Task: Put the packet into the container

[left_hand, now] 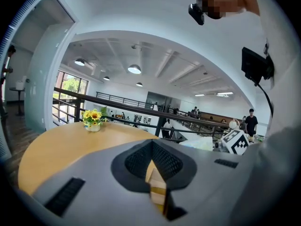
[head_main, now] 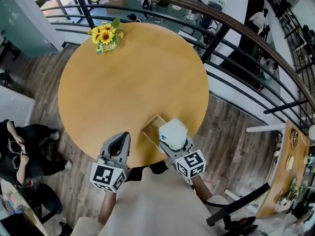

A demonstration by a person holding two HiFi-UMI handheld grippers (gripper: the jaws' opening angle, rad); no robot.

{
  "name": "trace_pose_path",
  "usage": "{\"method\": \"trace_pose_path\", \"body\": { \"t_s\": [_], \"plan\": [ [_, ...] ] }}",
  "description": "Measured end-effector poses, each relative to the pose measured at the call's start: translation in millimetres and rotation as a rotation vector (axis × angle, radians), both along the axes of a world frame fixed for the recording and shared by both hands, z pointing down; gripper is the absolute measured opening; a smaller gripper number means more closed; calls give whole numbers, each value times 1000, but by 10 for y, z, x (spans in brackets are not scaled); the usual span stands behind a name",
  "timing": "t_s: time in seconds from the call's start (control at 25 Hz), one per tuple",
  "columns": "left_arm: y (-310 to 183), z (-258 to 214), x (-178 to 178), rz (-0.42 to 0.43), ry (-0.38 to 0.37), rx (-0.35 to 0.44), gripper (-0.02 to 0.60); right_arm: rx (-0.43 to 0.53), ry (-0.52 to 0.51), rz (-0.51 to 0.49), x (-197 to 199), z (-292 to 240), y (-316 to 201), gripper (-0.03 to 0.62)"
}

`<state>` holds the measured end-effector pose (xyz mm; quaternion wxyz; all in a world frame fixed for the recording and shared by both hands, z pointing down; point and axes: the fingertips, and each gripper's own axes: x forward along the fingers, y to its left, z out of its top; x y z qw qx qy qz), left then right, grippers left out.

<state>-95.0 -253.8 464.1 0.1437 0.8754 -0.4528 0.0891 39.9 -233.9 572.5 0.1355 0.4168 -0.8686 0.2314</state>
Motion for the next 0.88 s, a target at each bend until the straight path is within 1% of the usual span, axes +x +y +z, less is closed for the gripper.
{"method": "trace_pose_path", "body": {
  "t_s": [0.12,0.32,0.52,0.76,0.8,0.88],
  "plan": [
    [-9,-18,-66,-14,-1,-1,5,-38,61,-39,-64,192,23,302],
    [-24,-10,-143,-32,-1,-1,5,-63,187,-115,-131,407,23,302],
    [-35,4,-175,-47,5,3,6,-80,379,-201,-142,604,29,302],
    [-74,-21,-278,-69,12,4,5,-73,590,-312,-181,742,24,302],
    [-79,-22,-294,-72,14,3,5,-76,613,-330,-191,768,26,302],
    [-89,-19,-316,-77,17,2,5,-95,624,-351,-216,810,23,302]
  ]
}}
